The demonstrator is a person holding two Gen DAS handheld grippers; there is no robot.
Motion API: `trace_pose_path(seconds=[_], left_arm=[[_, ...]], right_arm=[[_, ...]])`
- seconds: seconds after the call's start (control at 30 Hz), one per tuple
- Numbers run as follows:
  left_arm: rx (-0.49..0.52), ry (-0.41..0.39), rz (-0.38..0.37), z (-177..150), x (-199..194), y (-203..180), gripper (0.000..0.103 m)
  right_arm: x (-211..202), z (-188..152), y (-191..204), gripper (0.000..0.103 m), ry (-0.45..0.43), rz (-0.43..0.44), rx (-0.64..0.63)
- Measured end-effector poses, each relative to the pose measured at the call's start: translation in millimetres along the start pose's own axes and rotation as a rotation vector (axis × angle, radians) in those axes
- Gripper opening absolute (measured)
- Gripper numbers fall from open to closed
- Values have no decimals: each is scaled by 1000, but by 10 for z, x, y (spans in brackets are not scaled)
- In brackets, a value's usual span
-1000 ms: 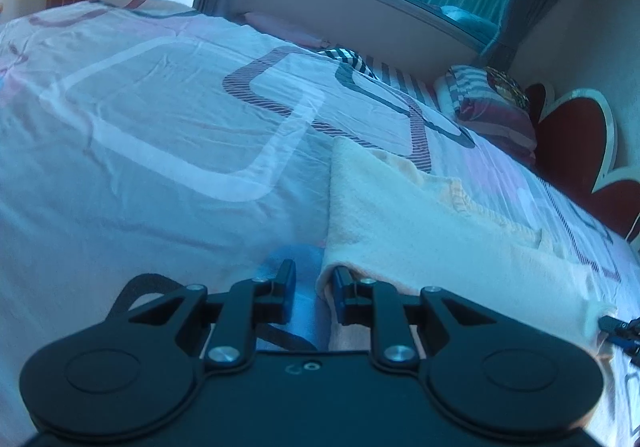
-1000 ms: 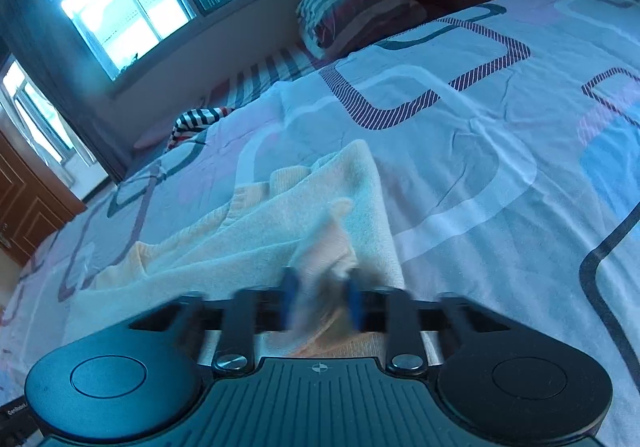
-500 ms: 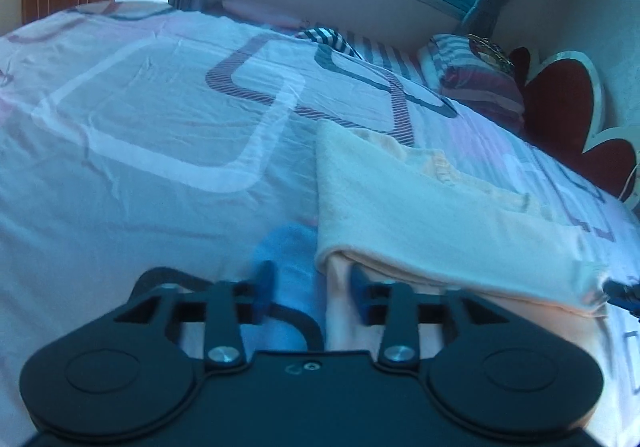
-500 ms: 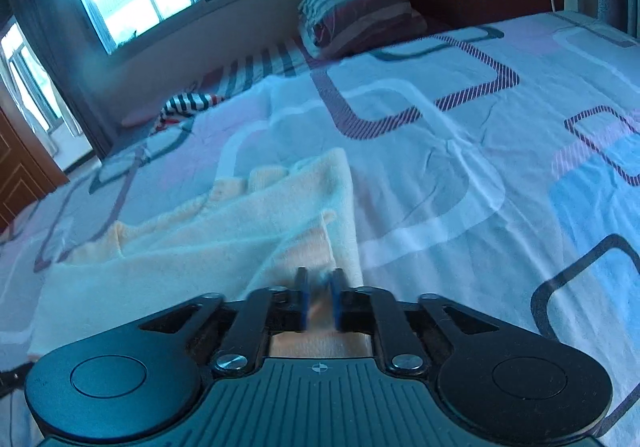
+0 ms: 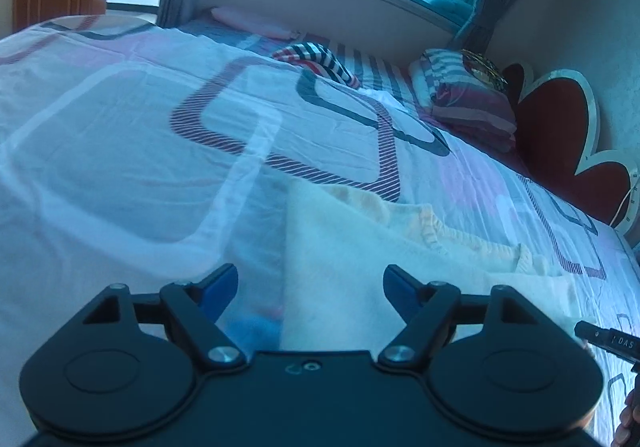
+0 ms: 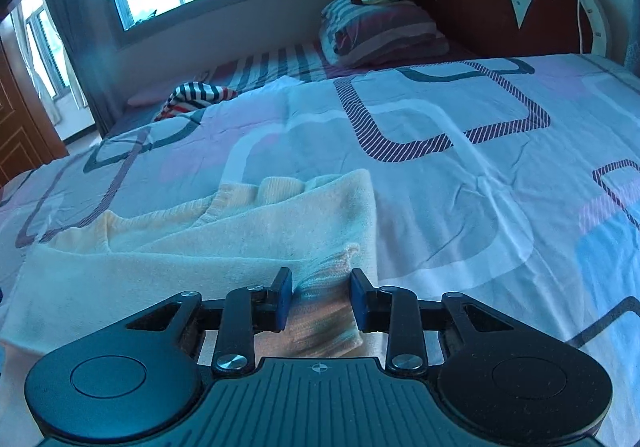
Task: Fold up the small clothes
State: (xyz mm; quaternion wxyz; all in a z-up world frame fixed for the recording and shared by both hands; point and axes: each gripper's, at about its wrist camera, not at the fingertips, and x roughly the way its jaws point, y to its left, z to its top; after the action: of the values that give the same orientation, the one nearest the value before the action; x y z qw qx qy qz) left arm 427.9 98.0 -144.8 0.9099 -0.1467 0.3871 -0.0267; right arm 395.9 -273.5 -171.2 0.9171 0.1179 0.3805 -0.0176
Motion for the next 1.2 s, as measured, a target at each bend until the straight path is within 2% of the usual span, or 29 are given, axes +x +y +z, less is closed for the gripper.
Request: trace_pose_path(seconds=[0.13, 0.23, 0.27, 0.3, 0.4, 0.47, 0.57, 0.6, 0.63, 0.7, 0.77, 0.83, 0.9, 0.93, 0.97, 1.0, 1.03, 1.1, 1.17, 1.2], left_arm=[[-3, 39, -18, 83, 246, -41, 77], [-11, 68, -20, 93, 398, -40, 71], [-15, 72, -18, 89, 431, -28, 66], [-20, 70, -15, 90, 456, -11, 64], [-47, 48, -4, 112, 476, 52, 47], [-56, 42, -5, 138, 491, 84, 25], [-56, 23, 17, 155, 493, 109, 14], [-54, 19, 26, 151, 494, 109, 14], [-50, 20, 29, 150, 497, 103, 14], [-39, 23, 35, 155, 490, 72, 14], [-37, 32, 34, 175, 493, 66, 28], [-37, 39, 33, 193, 504, 61, 35], [-43, 41, 31, 208, 508, 53, 46], [-47, 37, 32, 212, 503, 47, 62], [-47, 29, 34, 219, 495, 35, 77], [-43, 18, 39, 223, 485, 16, 81], [-35, 14, 40, 228, 487, -1, 81], [-26, 23, 31, 239, 519, -19, 75], [-20, 31, 25, 239, 564, -27, 63], [-17, 34, 25, 239, 583, -31, 61]], right_arm=[[81, 88, -112, 32, 1, 30, 80], [136, 118, -88, 31, 10, 26, 54], [137, 119, -67, 17, 4, 19, 37], [137, 120, -53, 10, -1, 16, 22], [95, 136, -18, 10, -45, 23, -2], [44, 153, 21, 9, -94, 33, -26], [15, 184, 87, 9, -151, -10, -87], [61, 183, 91, 9, -146, -42, -109], [147, 177, 78, 9, -102, -70, -117], [291, 135, -5, 9, -17, -74, -86], [242, 105, -78, 10, -29, -56, -40], [177, 118, -138, 11, -27, -30, 5], [119, 129, -156, 12, -25, -17, 11], [100, 128, -161, 16, -22, -15, 9], [81, 124, -169, 25, -16, -12, 10], [46, 112, -167, 32, -11, -7, 14], [24, 102, -167, 44, -12, -3, 20], [-37, 71, -163, 45, -19, -1, 20], [-69, 41, -157, 45, -12, 8, 14], [-77, 25, -149, 45, -4, 9, 9]])
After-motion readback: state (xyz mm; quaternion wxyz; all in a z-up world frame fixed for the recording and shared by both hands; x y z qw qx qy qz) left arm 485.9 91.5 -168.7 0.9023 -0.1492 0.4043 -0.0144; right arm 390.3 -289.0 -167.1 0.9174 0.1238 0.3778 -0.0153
